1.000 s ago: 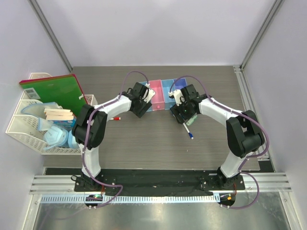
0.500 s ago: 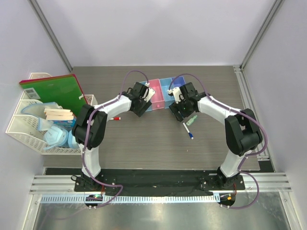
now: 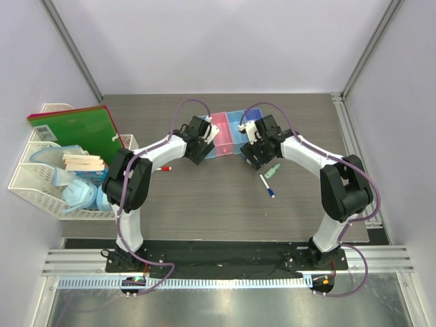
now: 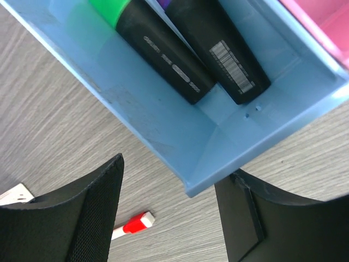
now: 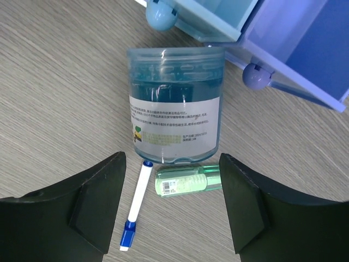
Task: Sort the stationery into containers
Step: Move the storage box to the center of the board, then pick up the stationery from the center of the board.
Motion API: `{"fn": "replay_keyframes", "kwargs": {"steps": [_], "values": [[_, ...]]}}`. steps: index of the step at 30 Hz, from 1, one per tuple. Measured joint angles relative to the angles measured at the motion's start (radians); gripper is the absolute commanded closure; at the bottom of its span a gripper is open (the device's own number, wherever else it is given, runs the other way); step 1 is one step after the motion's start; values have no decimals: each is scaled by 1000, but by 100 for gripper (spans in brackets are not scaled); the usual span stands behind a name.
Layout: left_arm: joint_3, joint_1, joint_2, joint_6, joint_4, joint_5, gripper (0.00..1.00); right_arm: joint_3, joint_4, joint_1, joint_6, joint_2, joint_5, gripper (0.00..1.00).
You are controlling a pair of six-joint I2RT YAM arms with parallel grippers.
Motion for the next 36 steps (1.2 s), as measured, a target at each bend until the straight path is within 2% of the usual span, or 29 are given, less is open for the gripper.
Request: {"fn": "replay_keyframes", "kwargs": {"steps": [12, 15, 19, 21, 23, 26, 27, 30, 33, 36], "values": [[41, 3, 45, -1, 17, -54, 34, 65, 29, 0, 0, 85, 1, 25], [43, 3, 56, 0, 24, -66, 34, 65, 38, 0, -3, 116, 7, 28], [43, 7, 58, -1, 30, -72, 34, 65, 43, 0, -2, 119, 12, 47], [43, 11, 58, -2, 34, -72, 34, 65, 45, 0, -1, 119, 11, 44], [43, 16, 58, -3, 37, -71, 34, 65, 46, 0, 1, 119, 11, 48], [40, 21, 50, -6, 39, -66, 34, 65, 47, 0, 5, 119, 11, 62], [38, 22, 45, -6, 39, -64, 34, 65, 47, 0, 7, 119, 11, 72], [22, 24, 15, -6, 39, -46, 34, 65, 48, 0, 12, 119, 11, 83], [-5, 26, -43, -5, 26, -3, 33, 61, 51, 0, 15, 117, 8, 92], [-17, 26, -113, -6, -8, 82, 32, 39, 53, 1, 10, 96, -10, 94]]}}
